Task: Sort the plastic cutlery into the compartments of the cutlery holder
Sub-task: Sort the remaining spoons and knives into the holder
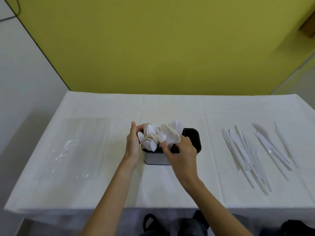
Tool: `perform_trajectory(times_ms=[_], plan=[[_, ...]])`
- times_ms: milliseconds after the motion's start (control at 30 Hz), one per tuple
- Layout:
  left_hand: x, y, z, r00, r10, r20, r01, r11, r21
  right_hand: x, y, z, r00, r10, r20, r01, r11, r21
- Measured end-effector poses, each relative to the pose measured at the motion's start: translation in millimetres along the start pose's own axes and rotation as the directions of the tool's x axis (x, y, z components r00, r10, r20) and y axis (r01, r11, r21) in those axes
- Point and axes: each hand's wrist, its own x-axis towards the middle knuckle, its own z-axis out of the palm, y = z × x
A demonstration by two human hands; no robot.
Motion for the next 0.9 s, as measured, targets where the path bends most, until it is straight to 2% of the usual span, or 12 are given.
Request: perform_trajectory(times_ms=[200,267,367,567,700,900], plan=[[-0.2,1.1,-0.5,1.0,-0.011,0.006,0.011,1.0,-0.005,-4.6,-9.4,-10.1,0.996,-0.026,0.087,0.031,0.998,-0.046],[-0.4,1.2,-0.5,1.0,-0.012,0.003,0.012,1.0,-0.004,-4.6,-8.4,-13.8,0.993,-0.081,0.083,0.088,0.992,-0.086],[0.5,0.5,-0.3,1.0,-0.016,-0.003,0.016,1.0,-0.003,-4.2,-5.7,-19.5,0.985,-0.119,0.124,0.125,0.991,-0.041],[0.2,-1.0,-1.7,0.999,-0.037,-0.006,0.037,0.999,0.004,-3.9,-4.5,-21.9,0.972,-0.216,0.097,0.214,0.976,0.027],[-2.8,1.3,-0.2,0.999,-0.035,-0.01,0.035,0.999,-0.017,-7.9,6.0,-13.2,0.954,-0.288,0.082,0.289,0.957,-0.005],[-7.5,4.1,0.8,1.0,-0.027,0.015,0.027,0.999,-0.034,-6.7,10.8,-14.7,0.939,-0.331,0.097,0.328,0.943,0.047]])
